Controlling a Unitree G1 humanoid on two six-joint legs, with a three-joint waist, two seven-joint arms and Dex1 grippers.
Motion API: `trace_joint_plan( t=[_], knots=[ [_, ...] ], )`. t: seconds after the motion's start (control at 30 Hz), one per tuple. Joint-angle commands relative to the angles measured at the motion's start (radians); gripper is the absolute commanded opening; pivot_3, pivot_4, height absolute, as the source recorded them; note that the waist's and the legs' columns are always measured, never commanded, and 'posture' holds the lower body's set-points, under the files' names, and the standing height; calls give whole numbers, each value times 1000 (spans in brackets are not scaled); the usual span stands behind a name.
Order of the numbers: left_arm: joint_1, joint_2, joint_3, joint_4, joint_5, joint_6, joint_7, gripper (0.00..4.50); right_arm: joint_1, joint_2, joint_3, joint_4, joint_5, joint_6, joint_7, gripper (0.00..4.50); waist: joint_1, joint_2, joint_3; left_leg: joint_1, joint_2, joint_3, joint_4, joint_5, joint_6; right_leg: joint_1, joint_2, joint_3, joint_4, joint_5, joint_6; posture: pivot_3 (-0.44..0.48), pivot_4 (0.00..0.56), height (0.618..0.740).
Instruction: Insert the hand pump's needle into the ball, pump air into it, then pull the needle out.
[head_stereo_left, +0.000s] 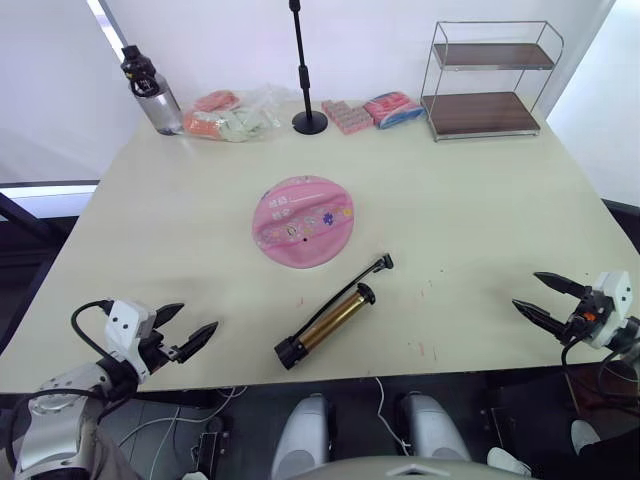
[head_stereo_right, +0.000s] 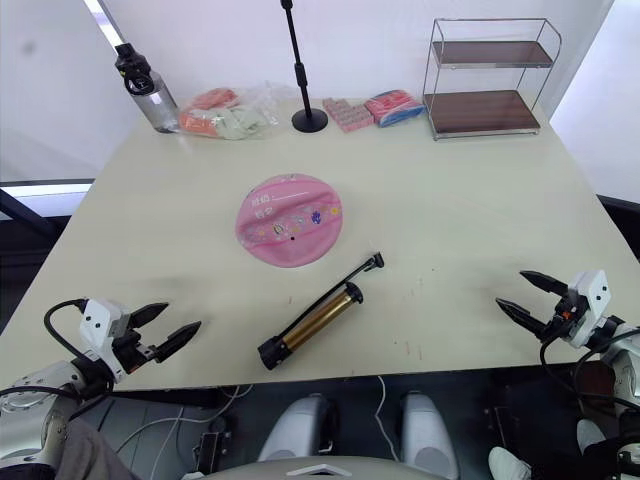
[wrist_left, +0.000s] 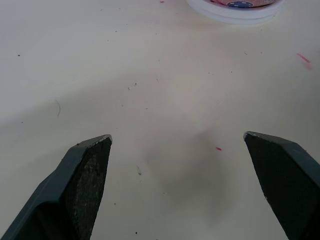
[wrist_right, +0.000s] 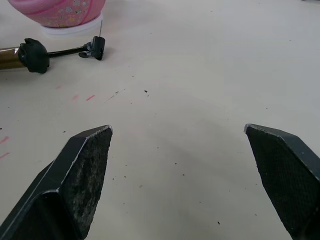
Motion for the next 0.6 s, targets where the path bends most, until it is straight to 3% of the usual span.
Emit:
trace_joint_plan(
  t=[0.03,0.4,0.6],
  knots=[
    [-10,13,26,-3,-10,-22,-6,4500,-7,-13,-38,16,16,-28,27,4447,0,0,0,0,0,0,0,0,0,0,0,0,0,0,0,0,150,740],
    [-19,5,20,-14,-19,-9,-15,4500,-12,-12,-42,77,15,-79,67,4447,-1,0,0,0,0,0,0,0,0,0,0,0,0,0,0,0,150,740],
    [11,9,9,-88,-58,9,-79,4500,-43,-16,-35,102,27,-92,126,4447,-1,0,0,0,0,1,0,0,0,0,0,1,0,0,0,0,150,740]
  ],
)
